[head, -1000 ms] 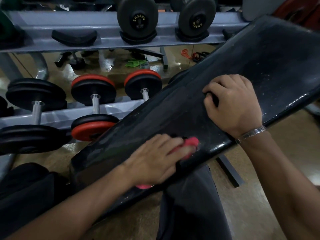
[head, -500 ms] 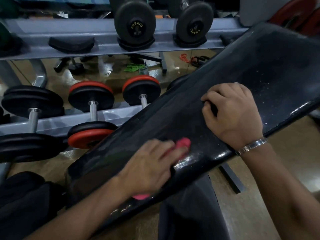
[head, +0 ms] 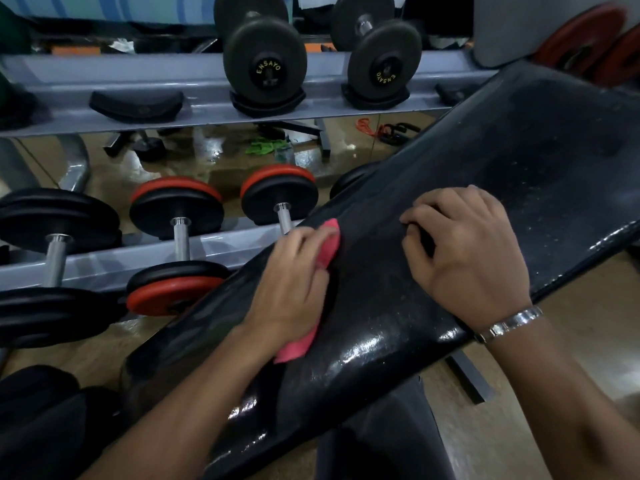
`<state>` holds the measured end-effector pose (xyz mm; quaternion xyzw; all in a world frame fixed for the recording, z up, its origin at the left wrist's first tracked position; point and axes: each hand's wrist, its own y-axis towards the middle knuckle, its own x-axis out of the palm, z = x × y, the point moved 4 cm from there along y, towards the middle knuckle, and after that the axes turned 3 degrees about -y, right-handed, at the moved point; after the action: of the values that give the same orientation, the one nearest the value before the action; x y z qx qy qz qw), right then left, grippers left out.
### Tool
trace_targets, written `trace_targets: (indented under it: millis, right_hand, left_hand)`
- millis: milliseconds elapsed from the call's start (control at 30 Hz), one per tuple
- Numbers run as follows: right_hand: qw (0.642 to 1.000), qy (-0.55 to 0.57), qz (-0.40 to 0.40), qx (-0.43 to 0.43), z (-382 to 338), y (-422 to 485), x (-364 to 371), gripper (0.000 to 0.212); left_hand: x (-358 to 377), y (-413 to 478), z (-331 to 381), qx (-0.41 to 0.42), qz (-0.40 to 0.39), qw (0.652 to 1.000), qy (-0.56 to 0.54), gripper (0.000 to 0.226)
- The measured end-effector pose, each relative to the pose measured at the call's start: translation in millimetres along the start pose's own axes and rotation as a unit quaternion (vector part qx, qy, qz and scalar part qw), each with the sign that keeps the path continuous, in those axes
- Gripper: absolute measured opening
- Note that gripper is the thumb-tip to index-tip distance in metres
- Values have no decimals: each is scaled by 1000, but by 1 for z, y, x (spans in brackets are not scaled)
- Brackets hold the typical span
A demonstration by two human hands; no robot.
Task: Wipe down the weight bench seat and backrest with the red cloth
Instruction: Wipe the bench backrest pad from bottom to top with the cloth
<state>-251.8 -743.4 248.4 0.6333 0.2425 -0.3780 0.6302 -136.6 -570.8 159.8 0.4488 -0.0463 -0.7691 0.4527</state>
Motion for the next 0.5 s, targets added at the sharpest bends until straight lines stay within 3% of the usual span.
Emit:
trace_targets:
  millis: [200,233,300,400,500]
  right_hand:
    - [1000,-6,6,4,1,0,1,17]
    - [1000,-7,7,3,0,0,1,17]
    - [1000,-9,9,3,0,-1,1,17]
    - [1000,-10,9,4,0,1,0,17]
    - [1000,-11,7,5,0,1,0,17]
  left_hand:
    - [10,56,-33,-269,52,961,28,36]
    - [11,54,-22,-253,72,964,35,38]
    - [10,39,6,-136,87,987,10,42]
    - [7,23,10,3,33,999,-35,46]
    - [5,46,-25,-82,23,996,2,39]
